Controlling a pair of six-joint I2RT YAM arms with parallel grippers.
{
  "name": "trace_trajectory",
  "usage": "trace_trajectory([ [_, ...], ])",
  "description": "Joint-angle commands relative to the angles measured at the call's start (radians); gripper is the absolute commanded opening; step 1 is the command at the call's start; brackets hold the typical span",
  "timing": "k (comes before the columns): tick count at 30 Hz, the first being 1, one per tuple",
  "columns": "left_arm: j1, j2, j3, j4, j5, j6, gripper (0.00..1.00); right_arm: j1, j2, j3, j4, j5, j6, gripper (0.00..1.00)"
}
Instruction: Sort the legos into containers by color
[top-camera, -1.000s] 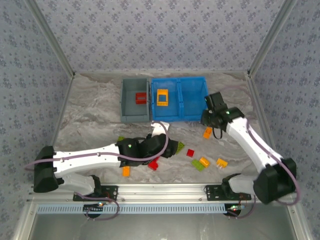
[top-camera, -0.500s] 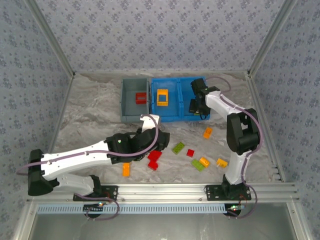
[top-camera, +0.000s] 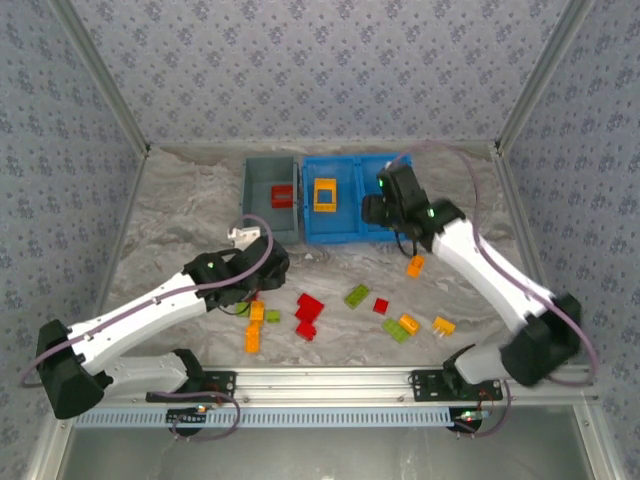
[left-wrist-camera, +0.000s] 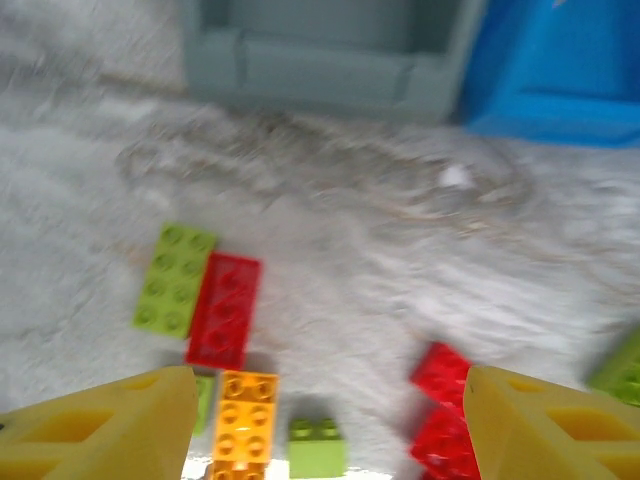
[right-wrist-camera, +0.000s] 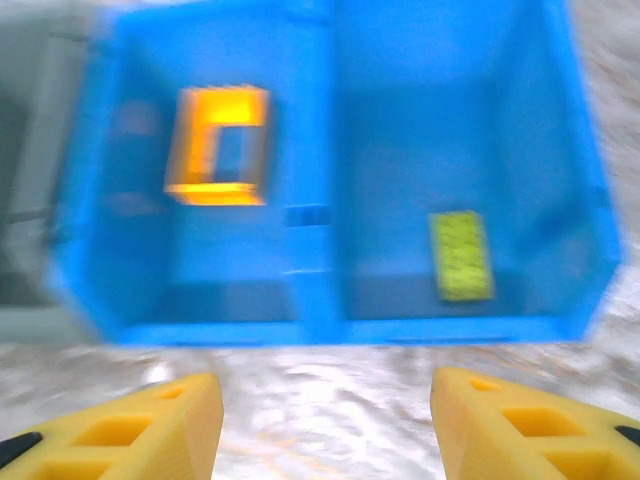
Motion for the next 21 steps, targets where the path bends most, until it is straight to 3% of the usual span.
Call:
trace_trajectory([
  [1, 0.079, -0.002, -0.051, -0.026, 0.137, 0.029, 0.68, 0.101, -0.094, -0.194, 0.105, -0.042, 0.015, 0.6],
  [5, 0.11, 0.016, -0.105, 0.055, 0.239, 0.076, 0.65, 0.239, -0.229, -0.382, 0.145, -0.021, 0.091, 0.6],
  [8, 0.064, 0.062, -0.113, 0.137, 0.304, 0.063, 0.66, 0.319, -0.309, -0.472, 0.128, 0.006, 0.18, 0.61],
  [14, -0.059, 0.217, -0.032, 0.143, 0.26, -0.077, 0.69, 0.434, -0.375, -0.503, 0.042, 0.066, 0.249, 0.62],
  [17, -0.051, 0.214, -0.008, 0.06, 0.157, -0.13, 0.71, 0.465, -0.374, -0.485, 0.025, 0.082, 0.251, 0.62],
  [21, 0.046, 0.155, -0.045, 0.052, 0.17, -0.082, 0.72, 0.483, -0.352, -0.476, 0.05, 0.084, 0.25, 0.63],
])
